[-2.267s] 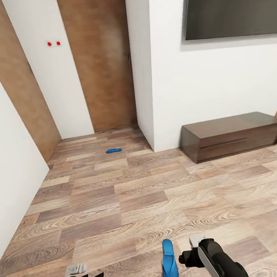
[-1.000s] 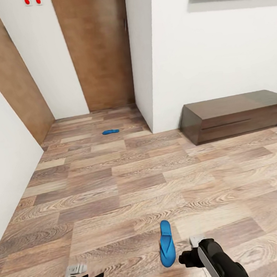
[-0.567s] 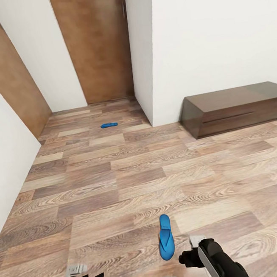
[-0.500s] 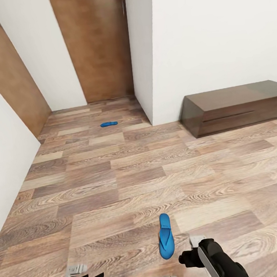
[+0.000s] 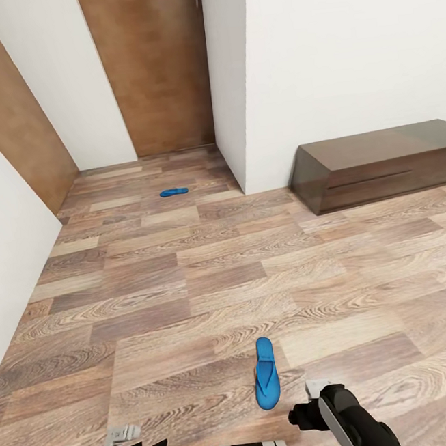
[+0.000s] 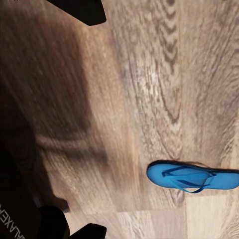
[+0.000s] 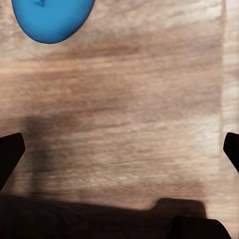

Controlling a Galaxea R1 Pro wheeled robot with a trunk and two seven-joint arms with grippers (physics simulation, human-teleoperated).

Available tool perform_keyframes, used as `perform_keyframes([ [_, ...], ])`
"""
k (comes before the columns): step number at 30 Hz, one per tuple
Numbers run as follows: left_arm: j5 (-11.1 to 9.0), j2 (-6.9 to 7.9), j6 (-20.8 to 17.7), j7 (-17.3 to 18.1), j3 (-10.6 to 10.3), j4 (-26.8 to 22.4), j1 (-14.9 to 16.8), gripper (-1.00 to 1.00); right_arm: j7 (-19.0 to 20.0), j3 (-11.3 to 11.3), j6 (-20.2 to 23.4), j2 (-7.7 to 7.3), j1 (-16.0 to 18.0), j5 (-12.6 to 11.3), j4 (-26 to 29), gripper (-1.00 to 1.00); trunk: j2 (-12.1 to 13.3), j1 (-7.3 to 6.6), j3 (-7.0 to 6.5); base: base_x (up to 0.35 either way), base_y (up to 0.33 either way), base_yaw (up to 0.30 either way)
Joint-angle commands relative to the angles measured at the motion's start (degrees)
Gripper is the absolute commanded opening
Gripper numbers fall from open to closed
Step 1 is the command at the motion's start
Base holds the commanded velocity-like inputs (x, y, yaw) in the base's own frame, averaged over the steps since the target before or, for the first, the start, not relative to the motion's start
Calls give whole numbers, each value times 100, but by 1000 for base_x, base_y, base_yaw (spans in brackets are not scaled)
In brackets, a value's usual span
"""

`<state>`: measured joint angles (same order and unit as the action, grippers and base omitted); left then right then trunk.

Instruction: In the bedroom, move the book from the bed onto either nightstand, and place the two sandals side by side next to the bed.

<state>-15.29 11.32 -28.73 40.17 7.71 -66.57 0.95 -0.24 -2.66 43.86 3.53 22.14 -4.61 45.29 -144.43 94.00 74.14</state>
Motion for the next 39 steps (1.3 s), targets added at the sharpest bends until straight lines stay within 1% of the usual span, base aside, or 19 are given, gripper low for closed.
perform_keyframes([
  [1, -37, 1, -44, 8, 5, 0, 2, 100, -20, -7, 21, -2, 4, -43, 7, 100, -2, -1, 4, 0, 0, 0],
  [6, -36, 2, -3, 3, 9, 3, 2, 100, -22, -6, 9, -2, 2, -27, 6, 100, -2, -1, 4, 0, 0, 0],
  [9, -36, 2, 93, 7, 6, 3, 2, 100, -60, -9, -141, 2, 2, -8, 10, 100, -2, -1, 4, 0, 0, 0],
  [11, -36, -1, 152, 7, 4, 2, 2, 100, -233, -13, -461, 4, 3, -5, 9, 100, -2, -1, 4, 0, 0, 0],
  [16, -36, -4, 177, 4, 3, 3, 2, 100, -551, -15, -645, 0, 2, -19, 9, 100, -2, -1, 4, 0, 0, 0],
  [20, -43, -1, 181, 2, 6, 3, 2, 100, -641, -15, -681, -1, 3, -46, 8, 100, -2, -1, 4, 17, 0, 0],
  [24, -51, -2, 188, -5, 10, 63, 2, 100, -666, -8, -692, -2, 5, -55, 7, 100, -2, -1, 4, 162, 0, 0],
  [27, -53, -1, 273, -8, 11, 141, 2, 100, -669, -7, -694, -2, 6, -57, 5, 100, -2, -1, 4, 247, 0, 0],
  [30, -47, -5, 454, -9, 11, 163, 2, 100, -670, -6, -694, -2, 4, -58, -1, 100, -2, -1, 4, 92, 0, 0],
  [39, -45, -7, 523, -9, 11, 170, 2, 100, -670, -6, -694, -2, 3, -57, -2, 100, -2, -1, 4, 78, 44, 0],
])
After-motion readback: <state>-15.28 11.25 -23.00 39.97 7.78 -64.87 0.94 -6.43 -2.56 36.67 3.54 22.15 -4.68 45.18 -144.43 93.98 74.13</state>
